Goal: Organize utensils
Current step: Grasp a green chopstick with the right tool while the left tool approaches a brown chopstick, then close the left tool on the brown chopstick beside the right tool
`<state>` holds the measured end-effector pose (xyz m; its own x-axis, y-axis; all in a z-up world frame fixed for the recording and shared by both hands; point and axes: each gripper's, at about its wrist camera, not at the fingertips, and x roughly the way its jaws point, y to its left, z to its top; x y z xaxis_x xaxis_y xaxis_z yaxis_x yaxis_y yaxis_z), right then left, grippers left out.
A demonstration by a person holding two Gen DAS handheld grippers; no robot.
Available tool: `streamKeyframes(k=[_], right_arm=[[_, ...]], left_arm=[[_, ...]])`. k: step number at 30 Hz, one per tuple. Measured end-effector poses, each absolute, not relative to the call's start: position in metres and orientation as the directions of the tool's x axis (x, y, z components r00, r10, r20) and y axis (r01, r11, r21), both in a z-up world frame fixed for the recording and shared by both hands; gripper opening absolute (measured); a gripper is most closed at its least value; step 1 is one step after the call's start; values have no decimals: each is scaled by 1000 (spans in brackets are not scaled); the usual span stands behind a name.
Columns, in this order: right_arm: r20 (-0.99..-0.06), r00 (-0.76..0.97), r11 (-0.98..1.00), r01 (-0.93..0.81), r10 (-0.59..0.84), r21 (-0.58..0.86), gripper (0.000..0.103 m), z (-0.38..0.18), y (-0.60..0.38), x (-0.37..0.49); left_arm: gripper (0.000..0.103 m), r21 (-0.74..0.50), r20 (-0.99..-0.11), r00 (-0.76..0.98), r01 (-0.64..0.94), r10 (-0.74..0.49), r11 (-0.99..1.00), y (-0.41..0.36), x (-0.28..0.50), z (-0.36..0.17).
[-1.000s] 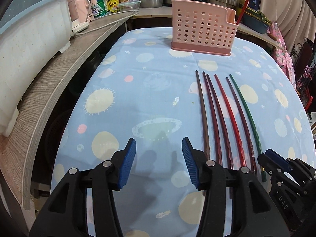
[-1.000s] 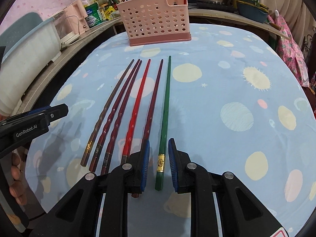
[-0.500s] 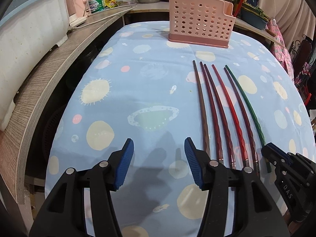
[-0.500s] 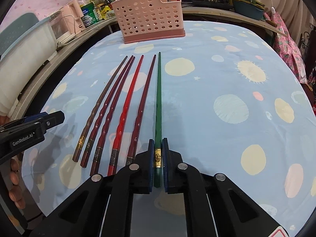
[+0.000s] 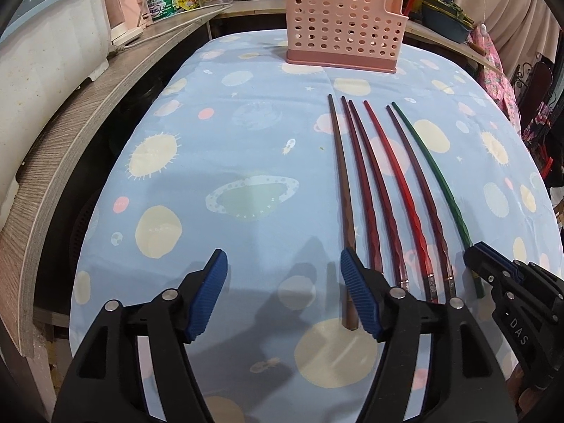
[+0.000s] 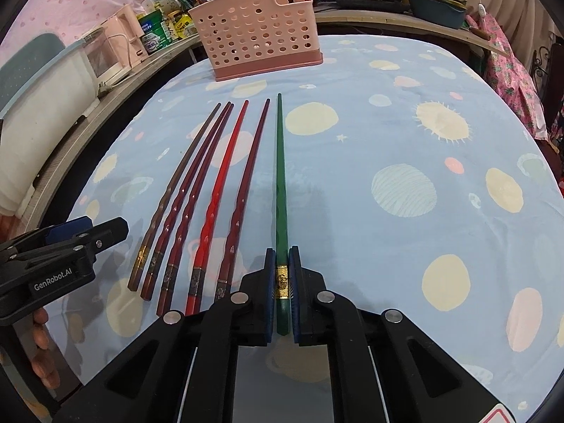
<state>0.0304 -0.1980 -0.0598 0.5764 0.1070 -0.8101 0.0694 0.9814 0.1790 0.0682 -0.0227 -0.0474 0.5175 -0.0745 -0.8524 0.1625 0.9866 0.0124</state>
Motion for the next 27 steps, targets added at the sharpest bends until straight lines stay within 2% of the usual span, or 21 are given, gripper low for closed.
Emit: streamKeyframes(k=[27], right_arm=[[-807,580,979,73,112,188,7,-60,-199,25]], left_arm=[[67,-21,-881,461,191,-109,981,-32,64,-68]])
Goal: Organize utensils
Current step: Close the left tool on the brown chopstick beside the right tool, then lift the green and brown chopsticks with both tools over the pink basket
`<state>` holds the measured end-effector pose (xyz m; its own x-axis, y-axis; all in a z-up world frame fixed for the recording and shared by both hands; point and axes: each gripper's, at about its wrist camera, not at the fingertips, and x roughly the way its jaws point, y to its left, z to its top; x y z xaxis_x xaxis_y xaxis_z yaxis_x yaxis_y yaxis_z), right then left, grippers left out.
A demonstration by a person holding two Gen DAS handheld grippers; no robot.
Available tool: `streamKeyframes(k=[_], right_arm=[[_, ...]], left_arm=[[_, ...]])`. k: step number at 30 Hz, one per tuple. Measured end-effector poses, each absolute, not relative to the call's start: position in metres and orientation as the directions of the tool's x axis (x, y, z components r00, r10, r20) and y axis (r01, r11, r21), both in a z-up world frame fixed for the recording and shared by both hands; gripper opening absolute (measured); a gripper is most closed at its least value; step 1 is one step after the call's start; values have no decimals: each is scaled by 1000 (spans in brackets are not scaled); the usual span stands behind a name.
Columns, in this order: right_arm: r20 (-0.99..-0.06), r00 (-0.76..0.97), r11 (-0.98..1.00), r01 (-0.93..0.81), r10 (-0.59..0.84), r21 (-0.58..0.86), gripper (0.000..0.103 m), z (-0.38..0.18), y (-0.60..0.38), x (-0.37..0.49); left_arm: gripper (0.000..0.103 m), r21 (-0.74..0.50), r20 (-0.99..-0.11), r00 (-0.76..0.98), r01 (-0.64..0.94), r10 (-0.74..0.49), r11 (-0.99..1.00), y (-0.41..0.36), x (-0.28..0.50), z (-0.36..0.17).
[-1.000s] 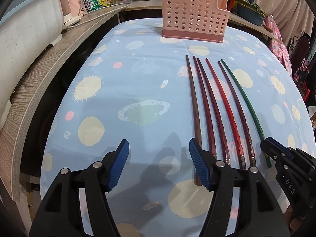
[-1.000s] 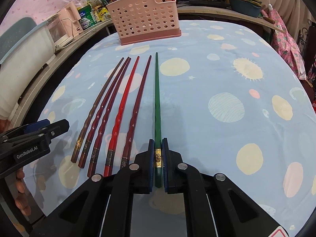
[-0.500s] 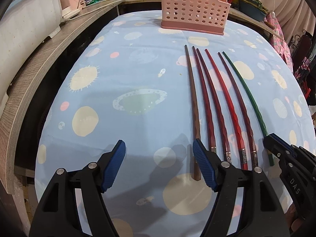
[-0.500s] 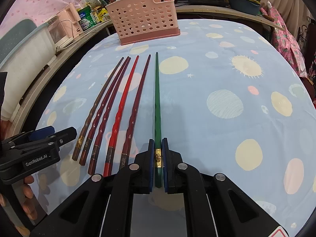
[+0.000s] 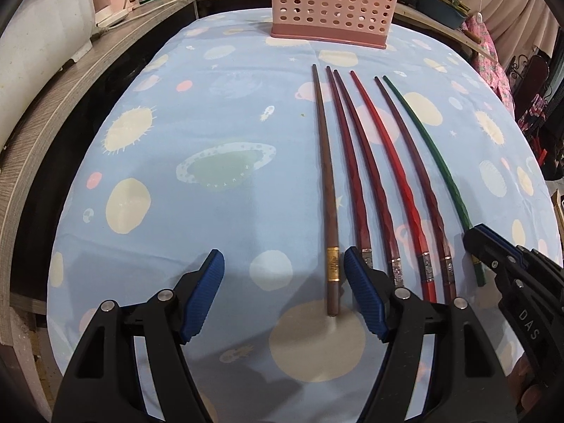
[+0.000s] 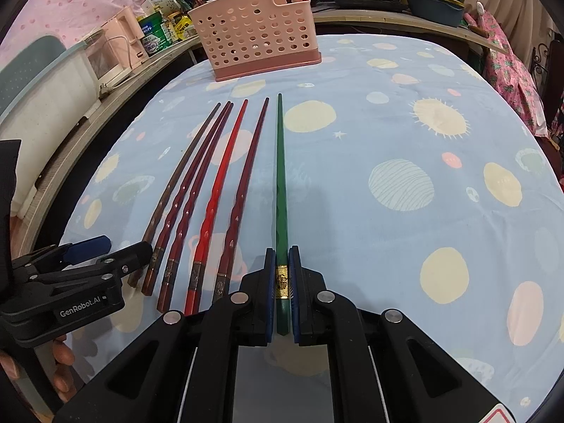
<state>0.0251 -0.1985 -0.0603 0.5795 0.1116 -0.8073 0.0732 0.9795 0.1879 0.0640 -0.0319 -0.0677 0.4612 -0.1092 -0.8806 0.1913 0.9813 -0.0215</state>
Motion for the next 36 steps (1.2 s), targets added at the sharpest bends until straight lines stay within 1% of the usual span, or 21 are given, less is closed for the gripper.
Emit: streamKeyframes(k=[5,7,9,10,12,16,19,21,22,25,30,36], right_arm=[[-806,580,979,72,113,189,7,-60,-199,25],[-806,581,979,72,113,189,7,-60,-199,25],[-806,581,979,72,113,189,7,-60,-199,25],[-806,581,979,72,113,189,7,-60,-199,24],[-806,581,979,73,113,189,7,-60,-199,24],[-806,581,979,72,113,189,7,-61,-199,25],[-806,581,979,72,113,188,7,-61,-199,25],[-807,579,980,71,113,188,7,-60,-199,25],[-807,579,980,71,112,187,7,-60,-199,25],[-810,576,982,67,108,179,7,-59,-198,25],[-816,569,981,72,106,178,7,-57,-199,26],[-797,594,979,72,111,190,7,-42,-202,28]], left_arm=[[66,-17,-879,466,194,-107,981,-32,64,-68],[63,-16,-877,468,195,-107,981,-33,64,-67],[54,-19,-875,470,199,-112,980,-33,64,-66],[52,-20,-874,472,201,-115,979,-33,63,-66],[45,-22,-873,474,200,-116,979,-32,63,-65],[35,-31,-873,471,209,-129,977,-32,64,-64],[22,-41,-873,467,219,-142,975,-31,64,-64],[12,-59,-874,458,228,-161,972,-31,64,-63],[10,-67,-875,454,230,-168,971,-31,65,-63],[8,-98,-876,440,235,-196,967,-30,66,-63],[8,-112,-879,429,237,-208,965,-28,69,-62],[8,-134,-870,443,215,-219,967,-18,72,-49]])
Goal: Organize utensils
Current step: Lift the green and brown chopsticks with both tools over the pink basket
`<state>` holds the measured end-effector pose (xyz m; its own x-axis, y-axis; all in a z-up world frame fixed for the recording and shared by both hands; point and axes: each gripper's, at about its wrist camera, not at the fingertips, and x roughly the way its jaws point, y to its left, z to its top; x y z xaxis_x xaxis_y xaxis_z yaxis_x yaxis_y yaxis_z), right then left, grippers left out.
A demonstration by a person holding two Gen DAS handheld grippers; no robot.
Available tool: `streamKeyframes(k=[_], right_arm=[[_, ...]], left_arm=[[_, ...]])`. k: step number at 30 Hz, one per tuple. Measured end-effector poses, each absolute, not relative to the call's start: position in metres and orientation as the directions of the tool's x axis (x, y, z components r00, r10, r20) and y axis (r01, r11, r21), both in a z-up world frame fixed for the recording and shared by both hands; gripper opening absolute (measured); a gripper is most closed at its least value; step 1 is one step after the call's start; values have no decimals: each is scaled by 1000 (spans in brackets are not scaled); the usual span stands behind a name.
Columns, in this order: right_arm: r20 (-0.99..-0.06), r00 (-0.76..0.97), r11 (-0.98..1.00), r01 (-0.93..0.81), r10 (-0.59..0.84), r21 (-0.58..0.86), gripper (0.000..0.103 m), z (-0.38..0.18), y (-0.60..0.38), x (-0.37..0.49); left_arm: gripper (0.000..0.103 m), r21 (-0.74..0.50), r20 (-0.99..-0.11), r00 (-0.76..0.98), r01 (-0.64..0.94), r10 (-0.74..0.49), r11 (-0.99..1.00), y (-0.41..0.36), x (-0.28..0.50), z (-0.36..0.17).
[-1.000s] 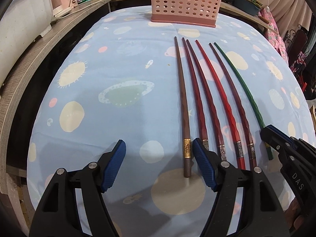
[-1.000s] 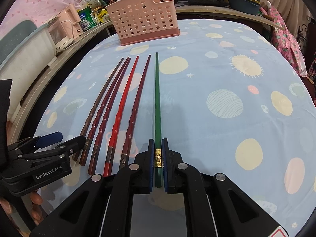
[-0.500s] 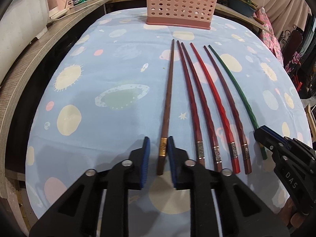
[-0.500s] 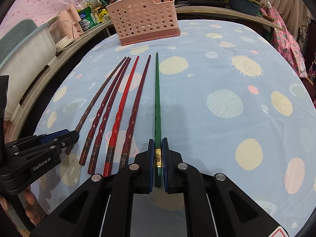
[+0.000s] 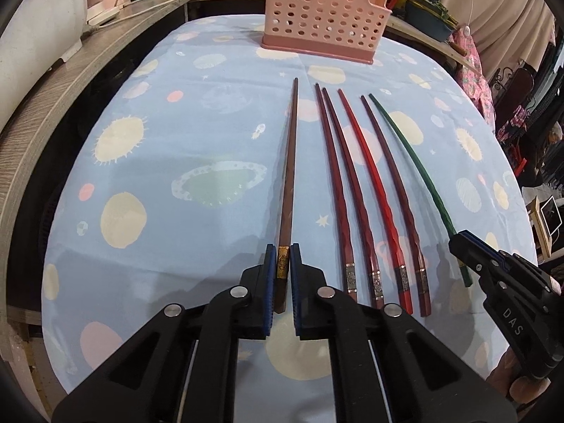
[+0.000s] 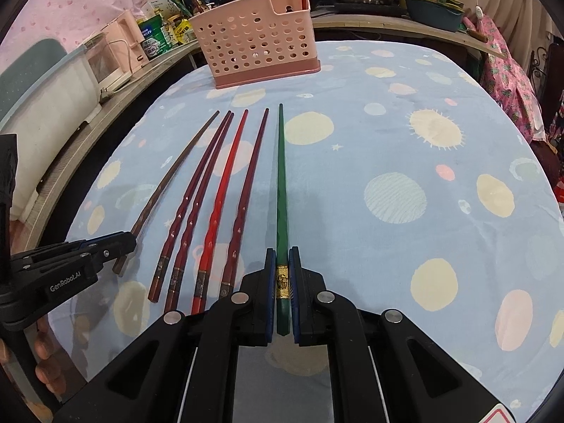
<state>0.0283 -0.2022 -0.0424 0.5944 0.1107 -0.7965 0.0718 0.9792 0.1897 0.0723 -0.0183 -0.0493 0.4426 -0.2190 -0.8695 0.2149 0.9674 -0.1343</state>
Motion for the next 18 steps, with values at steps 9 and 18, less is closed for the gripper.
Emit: streamKeyframes(k=[9,18], right_arm=[[-720,686,974,78,104,215,7,9,-218,38],[-638,765,962,98,90,253,7,65,-244,62]], left_arm=[[7,-158,-831,506,182,-230,971,0,83,-11],[7,-184,-780,572,179,-254,966,8,105,34]])
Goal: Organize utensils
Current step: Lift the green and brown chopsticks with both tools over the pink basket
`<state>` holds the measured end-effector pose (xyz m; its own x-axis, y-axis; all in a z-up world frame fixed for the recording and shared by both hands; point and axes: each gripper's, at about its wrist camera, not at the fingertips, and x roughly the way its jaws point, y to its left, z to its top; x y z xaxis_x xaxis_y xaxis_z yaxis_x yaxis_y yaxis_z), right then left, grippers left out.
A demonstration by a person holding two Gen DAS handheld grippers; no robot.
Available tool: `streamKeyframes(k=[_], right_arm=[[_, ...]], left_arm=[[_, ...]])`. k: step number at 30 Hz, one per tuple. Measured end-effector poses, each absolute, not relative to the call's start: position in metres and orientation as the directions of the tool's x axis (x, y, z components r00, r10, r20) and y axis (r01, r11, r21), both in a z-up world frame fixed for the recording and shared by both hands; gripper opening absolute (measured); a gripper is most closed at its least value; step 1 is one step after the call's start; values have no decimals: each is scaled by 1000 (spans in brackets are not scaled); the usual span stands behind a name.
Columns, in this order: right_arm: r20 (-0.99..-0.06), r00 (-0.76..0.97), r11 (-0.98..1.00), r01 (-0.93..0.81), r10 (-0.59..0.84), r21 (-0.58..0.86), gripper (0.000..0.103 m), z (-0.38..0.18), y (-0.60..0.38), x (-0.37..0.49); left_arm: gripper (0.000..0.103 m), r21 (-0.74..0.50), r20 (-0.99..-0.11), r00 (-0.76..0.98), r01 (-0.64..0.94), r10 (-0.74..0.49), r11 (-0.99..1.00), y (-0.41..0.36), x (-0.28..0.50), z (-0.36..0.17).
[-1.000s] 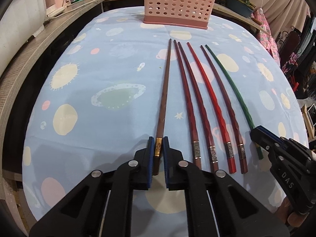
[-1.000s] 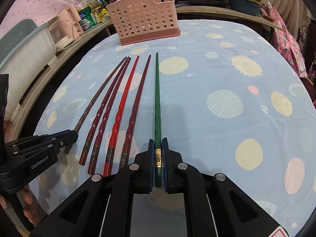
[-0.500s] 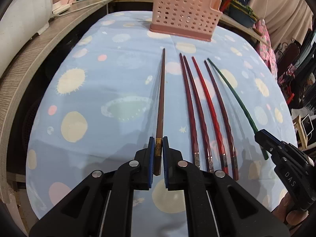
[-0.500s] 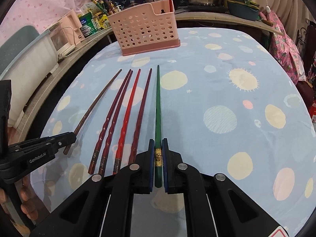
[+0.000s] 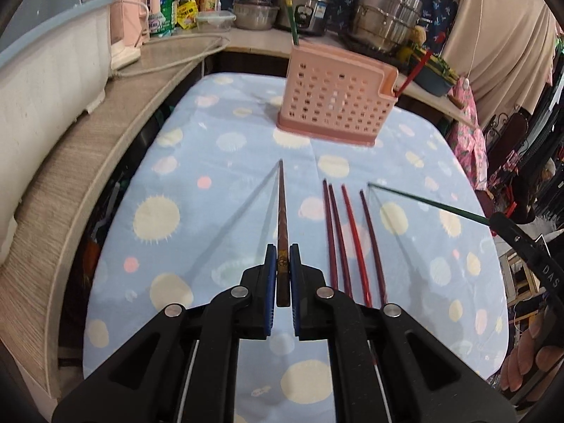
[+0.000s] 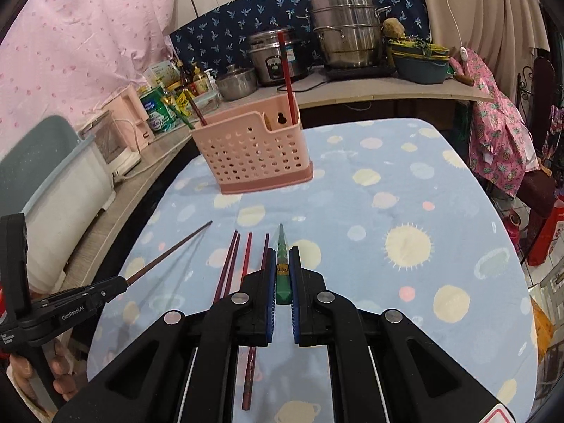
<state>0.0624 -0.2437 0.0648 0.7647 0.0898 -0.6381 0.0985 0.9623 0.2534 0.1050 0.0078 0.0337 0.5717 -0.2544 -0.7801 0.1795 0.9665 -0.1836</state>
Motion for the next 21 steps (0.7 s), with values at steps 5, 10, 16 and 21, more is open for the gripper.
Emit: streamKeyframes(k=[5,10,16,21], right_arm=[[-595,798,954,95,98,284,7,90,-255,80],[-567,819,950,101,88,294,7,108,-263,100],[-543,836,941,115,81,318,7,125,-273,124],[-509,857,940,106,79,325,7,145,-278,139]], left_arm=[[7,-184,-743,620,175,-253,967,10,123,59],[7,-177,-701,667,180,-252,968,6,148,87],[7,-181,-668,701,176,-252,968,0,183,114],[7,-191,-627,735,175,-257,966,-1,203,139]])
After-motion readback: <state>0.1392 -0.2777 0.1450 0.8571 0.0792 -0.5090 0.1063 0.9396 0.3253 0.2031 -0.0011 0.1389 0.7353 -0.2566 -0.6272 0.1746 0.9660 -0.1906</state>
